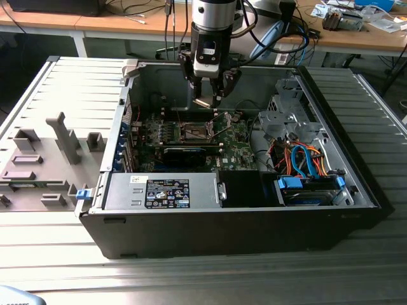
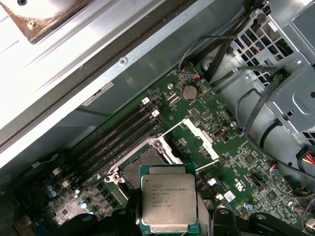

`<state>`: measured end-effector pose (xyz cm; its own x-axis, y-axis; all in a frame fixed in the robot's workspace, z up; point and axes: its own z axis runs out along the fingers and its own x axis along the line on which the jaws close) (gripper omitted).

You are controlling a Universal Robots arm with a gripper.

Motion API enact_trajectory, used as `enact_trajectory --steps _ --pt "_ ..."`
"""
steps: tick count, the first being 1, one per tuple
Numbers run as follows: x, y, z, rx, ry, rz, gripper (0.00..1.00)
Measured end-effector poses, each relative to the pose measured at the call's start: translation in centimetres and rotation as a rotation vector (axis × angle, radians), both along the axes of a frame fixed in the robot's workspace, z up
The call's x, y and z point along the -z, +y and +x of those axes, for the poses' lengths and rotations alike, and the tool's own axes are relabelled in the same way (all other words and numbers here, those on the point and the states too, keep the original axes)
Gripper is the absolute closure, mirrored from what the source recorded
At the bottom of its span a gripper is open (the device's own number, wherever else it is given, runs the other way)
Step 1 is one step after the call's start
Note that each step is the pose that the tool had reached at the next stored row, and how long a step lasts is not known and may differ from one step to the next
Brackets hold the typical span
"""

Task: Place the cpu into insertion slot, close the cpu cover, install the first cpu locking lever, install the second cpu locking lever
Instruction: 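Place the cpu into insertion slot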

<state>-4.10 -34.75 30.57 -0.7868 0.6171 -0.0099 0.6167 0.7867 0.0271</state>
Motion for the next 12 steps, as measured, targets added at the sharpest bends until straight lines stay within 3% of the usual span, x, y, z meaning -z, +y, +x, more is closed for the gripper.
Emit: enact_trajectory --steps 12 --pt "0.01 0.00 0.00 0.006 0.0000 0.0000 0.45"
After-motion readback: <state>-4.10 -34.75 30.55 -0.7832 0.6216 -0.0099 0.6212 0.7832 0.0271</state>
